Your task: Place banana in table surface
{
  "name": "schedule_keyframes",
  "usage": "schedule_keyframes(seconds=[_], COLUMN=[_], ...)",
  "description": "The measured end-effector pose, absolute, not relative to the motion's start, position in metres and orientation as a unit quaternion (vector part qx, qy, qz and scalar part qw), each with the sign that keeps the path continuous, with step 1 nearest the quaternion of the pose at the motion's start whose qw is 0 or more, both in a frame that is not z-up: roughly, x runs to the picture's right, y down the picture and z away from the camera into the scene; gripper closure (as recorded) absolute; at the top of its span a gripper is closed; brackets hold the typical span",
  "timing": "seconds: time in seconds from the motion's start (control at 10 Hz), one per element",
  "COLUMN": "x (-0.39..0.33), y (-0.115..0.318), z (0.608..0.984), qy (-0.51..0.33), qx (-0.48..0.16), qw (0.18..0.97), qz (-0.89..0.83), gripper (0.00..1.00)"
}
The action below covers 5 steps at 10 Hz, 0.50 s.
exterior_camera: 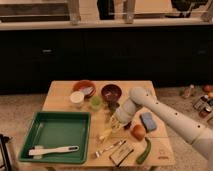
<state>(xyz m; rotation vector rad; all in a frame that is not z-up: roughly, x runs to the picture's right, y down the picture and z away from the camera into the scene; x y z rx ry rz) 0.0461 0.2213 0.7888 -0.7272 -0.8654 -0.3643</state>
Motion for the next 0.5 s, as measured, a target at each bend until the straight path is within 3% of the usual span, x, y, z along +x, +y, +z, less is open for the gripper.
schedule_keyframes(seconds=[0.5], x=[0.051], y=[0.207], z=[0.779], qy=[-0.406], qx=[-0.314], qw=[0.841], qz=[-0.173], gripper=[0.2])
